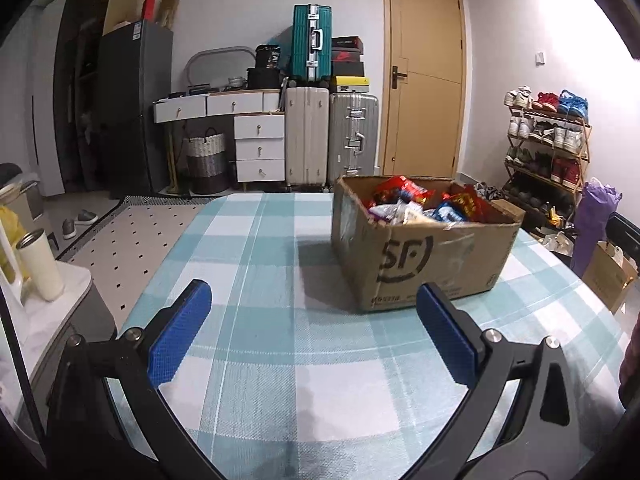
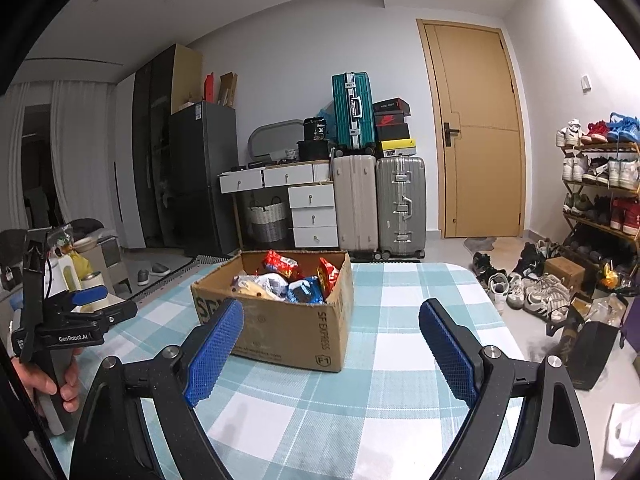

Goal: Organize snacks

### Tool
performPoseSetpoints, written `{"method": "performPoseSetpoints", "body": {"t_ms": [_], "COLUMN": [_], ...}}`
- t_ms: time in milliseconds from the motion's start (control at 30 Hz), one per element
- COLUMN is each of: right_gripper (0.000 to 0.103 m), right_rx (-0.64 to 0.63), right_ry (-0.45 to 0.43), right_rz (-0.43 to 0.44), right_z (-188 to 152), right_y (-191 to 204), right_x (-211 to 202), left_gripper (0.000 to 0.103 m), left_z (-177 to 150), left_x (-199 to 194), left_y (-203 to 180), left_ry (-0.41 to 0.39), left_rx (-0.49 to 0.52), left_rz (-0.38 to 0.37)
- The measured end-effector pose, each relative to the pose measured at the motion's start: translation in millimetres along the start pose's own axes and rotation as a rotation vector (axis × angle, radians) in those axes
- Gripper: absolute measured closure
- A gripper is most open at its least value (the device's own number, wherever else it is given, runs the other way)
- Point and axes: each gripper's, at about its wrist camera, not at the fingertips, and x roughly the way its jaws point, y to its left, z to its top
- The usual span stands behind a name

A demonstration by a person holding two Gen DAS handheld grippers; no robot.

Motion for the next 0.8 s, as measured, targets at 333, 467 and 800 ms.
{"method": "performPoseSetpoints", "body": {"t_ms": [333, 467, 800], "right_gripper": [0.012, 0.012, 0.007], "right_rx": [-0.025, -0.030, -0.041], "right_ry": [0.005, 0.028, 0.031], "right_rz": [-0.025, -0.032, -0.047], "right_z": [-34.1, -36.7, -39.2], "right_y": [-0.5, 1.5, 3.8], "right_x": [19.2, 28.7, 36.0], "left_gripper": [0.001, 0.001, 0.001], "left_z": [-17.3, -16.0, -16.9], "left_x": [8.1, 3.0, -7.6], "left_y": [4.2, -0.7, -3.7], "left_ry": [-0.047, -0.062, -0.125], "left_rx": [-0.003, 0.013, 0.031], "left_rz": [0.008, 0.030, 0.020]}}
